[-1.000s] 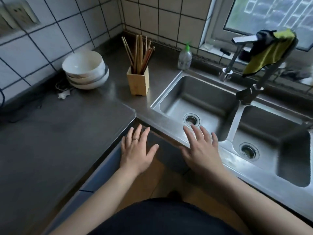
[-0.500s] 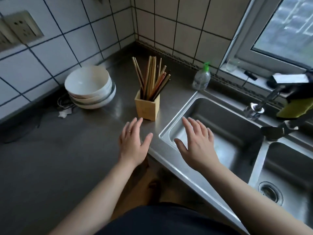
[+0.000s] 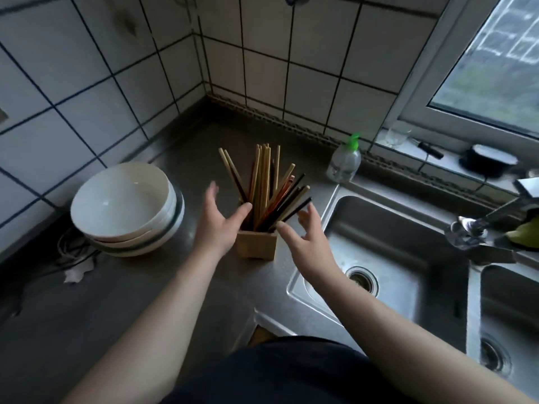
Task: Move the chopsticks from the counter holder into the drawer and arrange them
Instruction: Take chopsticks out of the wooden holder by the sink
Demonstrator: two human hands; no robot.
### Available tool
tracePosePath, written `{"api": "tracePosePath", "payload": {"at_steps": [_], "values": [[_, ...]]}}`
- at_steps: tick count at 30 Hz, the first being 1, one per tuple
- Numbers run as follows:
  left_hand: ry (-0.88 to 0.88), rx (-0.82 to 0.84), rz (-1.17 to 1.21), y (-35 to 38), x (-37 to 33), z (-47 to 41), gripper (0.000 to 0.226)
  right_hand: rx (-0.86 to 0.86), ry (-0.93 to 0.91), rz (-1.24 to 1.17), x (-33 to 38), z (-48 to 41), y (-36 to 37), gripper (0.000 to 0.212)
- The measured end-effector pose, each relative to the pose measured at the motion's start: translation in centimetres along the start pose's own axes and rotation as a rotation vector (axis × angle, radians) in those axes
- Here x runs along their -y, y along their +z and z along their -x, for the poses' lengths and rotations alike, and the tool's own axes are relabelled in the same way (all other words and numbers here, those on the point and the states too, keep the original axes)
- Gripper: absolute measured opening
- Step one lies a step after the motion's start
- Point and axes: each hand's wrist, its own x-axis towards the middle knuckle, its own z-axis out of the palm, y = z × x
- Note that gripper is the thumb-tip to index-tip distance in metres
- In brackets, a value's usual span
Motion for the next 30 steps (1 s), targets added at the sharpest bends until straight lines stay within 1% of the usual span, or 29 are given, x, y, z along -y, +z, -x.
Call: {"api": "tracePosePath", "payload": {"at_steps": [2,3,5,8,10,12,16,20,23,27,30], "values": [[-0.025,0.082,0.003,-0.1,-0.4,-2.1,0.087,-0.022,-0.010,-0.106,0.2,-1.5,0.8,0.053],[-0.029,0.129,0.009,-0.2,-0.7,-3.1,0.081,-0.031,-0.002,-0.156,0.5,-2.0,1.2,0.042],[-0.013,0.226,0.037,-0.2,-1.3,-4.5,0.061,-0.057,0.038,-0.247,1.1,-3.1,1.8,0.029],[0.001,0.342,0.165,-0.2,-2.5,-5.6,0.044,-0.108,0.059,-0.309,1.9,-4.1,2.6,0.015],[0.016,0.375,0.194,0.0,-2.8,-6.2,0.027,-0.136,0.077,-0.328,2.2,-4.9,3.0,0.014],[0.029,0.386,0.172,0.4,-2.8,-6.6,0.017,-0.169,0.093,-0.337,2.4,-5.4,3.2,0.016],[0.021,0.374,0.198,0.8,-2.7,-6.9,0.008,-0.261,0.110,-0.308,2.8,-6.6,3.9,0.013],[-0.010,0.377,0.259,1.1,-3.0,-6.4,0.009,-0.263,0.134,-0.284,3.0,-7.3,4.0,0.012],[-0.028,0.361,0.259,1.1,-2.7,-6.3,0.001,-0.265,0.137,-0.245,3.2,-7.3,3.9,0.013],[-0.023,0.323,0.270,1.1,-2.5,-6.1,0.010,-0.277,0.120,-0.204,3.2,-7.0,4.1,0.019],[-0.003,0.282,0.240,1.2,-2.4,-5.8,0.027,-0.286,0.115,-0.245,3.2,-6.8,4.4,0.019]]}}
